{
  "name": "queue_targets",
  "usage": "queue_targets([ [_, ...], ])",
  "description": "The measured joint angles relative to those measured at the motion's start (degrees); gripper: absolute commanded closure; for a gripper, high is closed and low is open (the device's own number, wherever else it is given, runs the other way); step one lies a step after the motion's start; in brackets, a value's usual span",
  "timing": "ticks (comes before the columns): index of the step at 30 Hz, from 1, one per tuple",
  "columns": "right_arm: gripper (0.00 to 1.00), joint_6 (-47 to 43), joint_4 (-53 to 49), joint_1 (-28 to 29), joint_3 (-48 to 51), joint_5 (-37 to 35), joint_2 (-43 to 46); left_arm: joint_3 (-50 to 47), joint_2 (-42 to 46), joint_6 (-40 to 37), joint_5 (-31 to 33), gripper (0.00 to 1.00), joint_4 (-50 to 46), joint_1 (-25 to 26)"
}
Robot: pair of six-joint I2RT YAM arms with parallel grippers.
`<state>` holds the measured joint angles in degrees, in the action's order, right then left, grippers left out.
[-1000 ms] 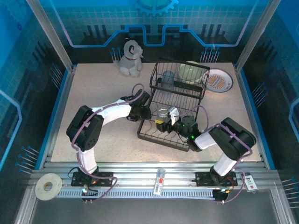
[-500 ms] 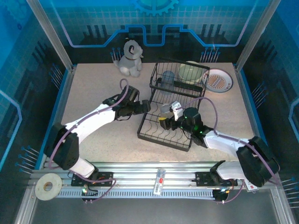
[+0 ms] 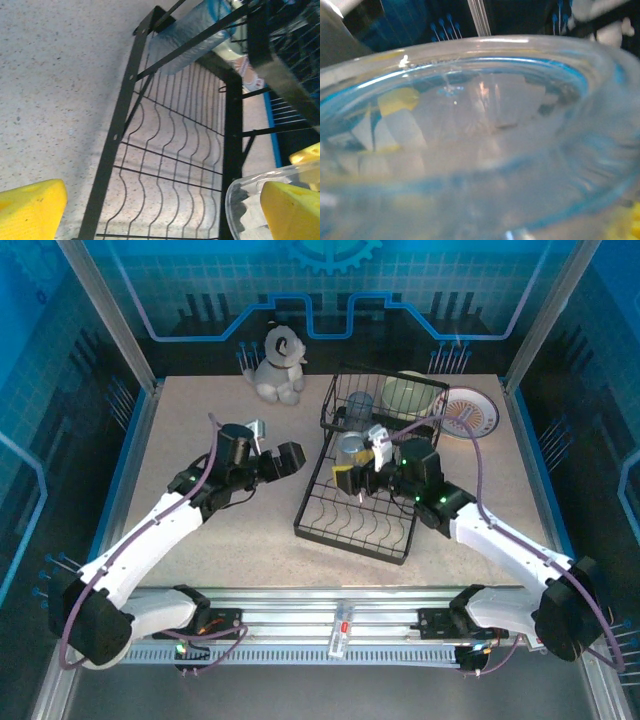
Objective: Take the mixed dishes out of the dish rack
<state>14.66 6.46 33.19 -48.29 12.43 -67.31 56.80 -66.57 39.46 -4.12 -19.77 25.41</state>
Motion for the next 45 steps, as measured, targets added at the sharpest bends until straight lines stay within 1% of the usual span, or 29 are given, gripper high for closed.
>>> queue_targets([
  [5,0.52,3.5,-0.7,-0.3,-9.6,1.4,-1.3,0.2,0.8,1.8,-6.1,0.02,2.1,-2.1],
  [9,0.52,7.8,-0.1,-2.4,-15.3,2.1,-3.8,1.6,0.3,4.2,-11.5,0.04,5.2,-3.1],
  [14,0.53,18.0,4.4,-7.1,-20.3,3.3,-9.4,4.7,-2.9,8.7,-18.7,0.06,16.1,-3.2],
  [20,0.53,32.0,11.9,-10.0,-22.9,3.2,-14.3,6.5,-8.3,15.9,-25.1,0.1,31.5,-3.2],
  [25,0.53,40.0,16.0,-10.4,-25.0,3.3,-16.4,7.2,-12.7,22.4,-27.8,0.13,42.9,-3.2],
  [29,0.53,44.0,18.4,-10.4,-25.3,3.3,-16.5,8.0,-15.7,26.7,-29.3,0.15,50.0,-3.1],
  [37,0.53,46.9,19.9,-10.4,-25.3,3.3,-17.3,9.5,-18.2,32.5,-30.3,0.2,60.3,-1.7],
  [45,0.53,48.6,21.9,-10.4,-25.6,3.2,-19.8,9.6,-20.0,37.3,-30.3,0.33,67.5,-1.2],
])
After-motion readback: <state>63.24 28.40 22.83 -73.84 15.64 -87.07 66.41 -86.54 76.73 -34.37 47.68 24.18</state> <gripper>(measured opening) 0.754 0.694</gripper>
